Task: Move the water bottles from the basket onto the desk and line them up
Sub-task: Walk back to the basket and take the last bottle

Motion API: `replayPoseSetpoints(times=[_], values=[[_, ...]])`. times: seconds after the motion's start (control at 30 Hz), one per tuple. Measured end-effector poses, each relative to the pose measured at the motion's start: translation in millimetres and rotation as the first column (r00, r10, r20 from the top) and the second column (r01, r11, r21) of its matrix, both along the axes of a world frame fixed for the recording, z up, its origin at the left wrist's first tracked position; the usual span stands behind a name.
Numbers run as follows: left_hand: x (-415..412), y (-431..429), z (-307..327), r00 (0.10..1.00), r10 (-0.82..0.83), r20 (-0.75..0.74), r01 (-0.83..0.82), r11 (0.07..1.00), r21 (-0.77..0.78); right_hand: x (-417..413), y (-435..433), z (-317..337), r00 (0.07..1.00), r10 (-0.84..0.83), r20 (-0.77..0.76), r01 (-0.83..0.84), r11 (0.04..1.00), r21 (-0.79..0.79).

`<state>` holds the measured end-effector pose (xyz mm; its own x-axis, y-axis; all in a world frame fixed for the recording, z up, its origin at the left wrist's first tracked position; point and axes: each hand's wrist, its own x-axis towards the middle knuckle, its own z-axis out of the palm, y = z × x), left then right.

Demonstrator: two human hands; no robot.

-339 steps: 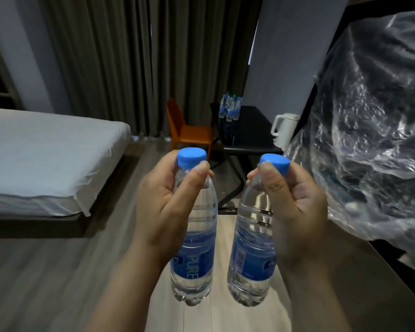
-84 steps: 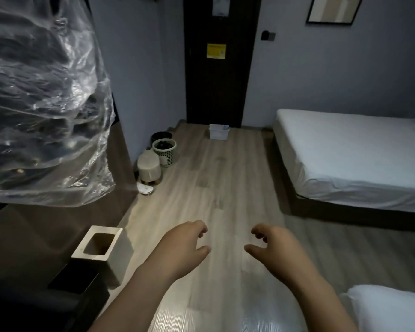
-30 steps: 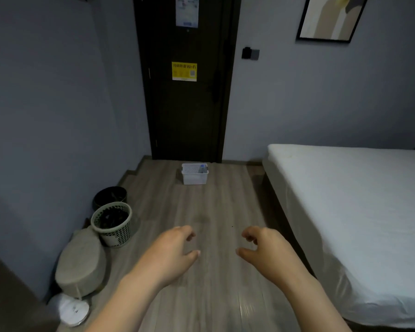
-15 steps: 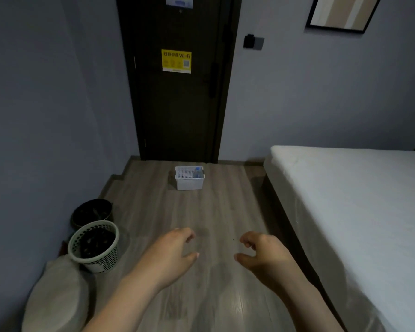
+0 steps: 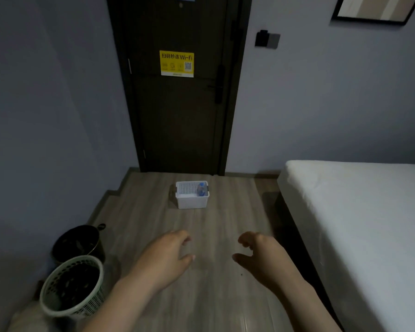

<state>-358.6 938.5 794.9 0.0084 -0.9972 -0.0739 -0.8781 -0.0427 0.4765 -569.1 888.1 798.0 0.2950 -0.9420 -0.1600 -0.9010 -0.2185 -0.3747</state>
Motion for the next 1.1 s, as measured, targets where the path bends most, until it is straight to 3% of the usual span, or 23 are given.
replayPoseSetpoints(times=[0.3, 0.7, 1.1], values=[[44, -140, -23, 0.999, 0.026, -0.038, -0.025, 0.999, 0.046, 43, -141, -15, 0.999, 0.036, -0.032, -0.034, 0.998, 0.06], [158, -350, -44, 0.999, -0.022, -0.039, 0.025, 0.997, 0.073, 146, -332, -32, 0.998, -0.037, -0.057, 0.044, 0.991, 0.128], [214, -528, -65, 0.999, -0.027, -0.037, 0.032, 0.991, 0.13, 199, -507, -65, 0.996, -0.048, -0.074, 0.064, 0.972, 0.226]])
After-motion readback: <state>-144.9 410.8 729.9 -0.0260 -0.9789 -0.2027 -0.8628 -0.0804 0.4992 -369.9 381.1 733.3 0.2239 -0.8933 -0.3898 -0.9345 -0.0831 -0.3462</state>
